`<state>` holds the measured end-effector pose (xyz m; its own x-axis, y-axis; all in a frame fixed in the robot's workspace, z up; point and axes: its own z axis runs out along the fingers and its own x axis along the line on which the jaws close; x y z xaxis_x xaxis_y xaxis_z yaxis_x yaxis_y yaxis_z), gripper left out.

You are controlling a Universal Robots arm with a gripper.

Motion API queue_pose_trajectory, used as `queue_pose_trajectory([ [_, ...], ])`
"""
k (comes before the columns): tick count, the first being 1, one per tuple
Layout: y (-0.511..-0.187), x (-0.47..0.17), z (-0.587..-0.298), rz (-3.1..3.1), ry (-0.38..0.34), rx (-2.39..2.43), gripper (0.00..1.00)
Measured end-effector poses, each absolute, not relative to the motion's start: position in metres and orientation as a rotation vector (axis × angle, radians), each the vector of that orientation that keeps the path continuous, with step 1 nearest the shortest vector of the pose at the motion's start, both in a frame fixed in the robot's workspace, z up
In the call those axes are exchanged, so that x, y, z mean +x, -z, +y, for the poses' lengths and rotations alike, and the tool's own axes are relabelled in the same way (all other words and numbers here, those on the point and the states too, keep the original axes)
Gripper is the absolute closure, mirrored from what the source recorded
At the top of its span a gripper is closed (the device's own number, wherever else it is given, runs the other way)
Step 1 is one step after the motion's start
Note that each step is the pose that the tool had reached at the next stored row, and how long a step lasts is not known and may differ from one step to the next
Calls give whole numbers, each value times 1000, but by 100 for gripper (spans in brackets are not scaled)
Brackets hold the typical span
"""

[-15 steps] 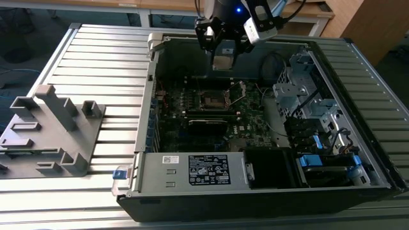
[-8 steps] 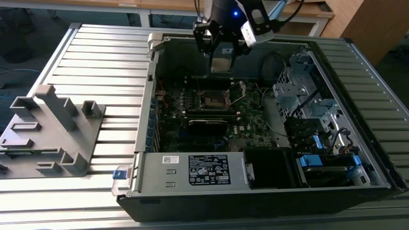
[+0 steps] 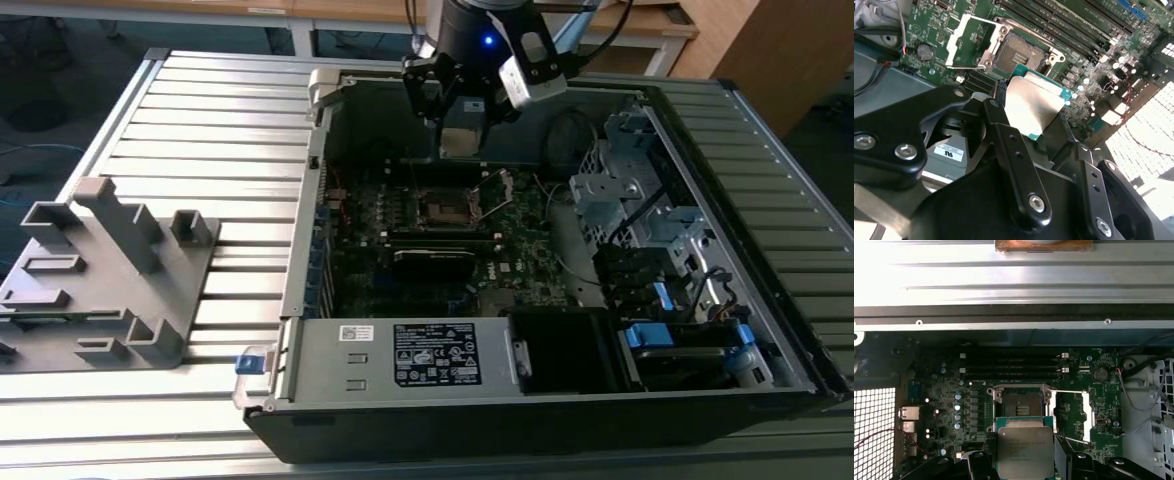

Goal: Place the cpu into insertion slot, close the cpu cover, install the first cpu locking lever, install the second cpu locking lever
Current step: 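Place the cpu into insertion slot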

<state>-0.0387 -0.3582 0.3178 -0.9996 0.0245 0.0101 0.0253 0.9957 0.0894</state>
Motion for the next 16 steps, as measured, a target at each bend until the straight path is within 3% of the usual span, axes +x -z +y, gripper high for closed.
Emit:
queue_pose_trajectory([
  [16, -307, -39, -358, -3129, 141, -39, 46],
])
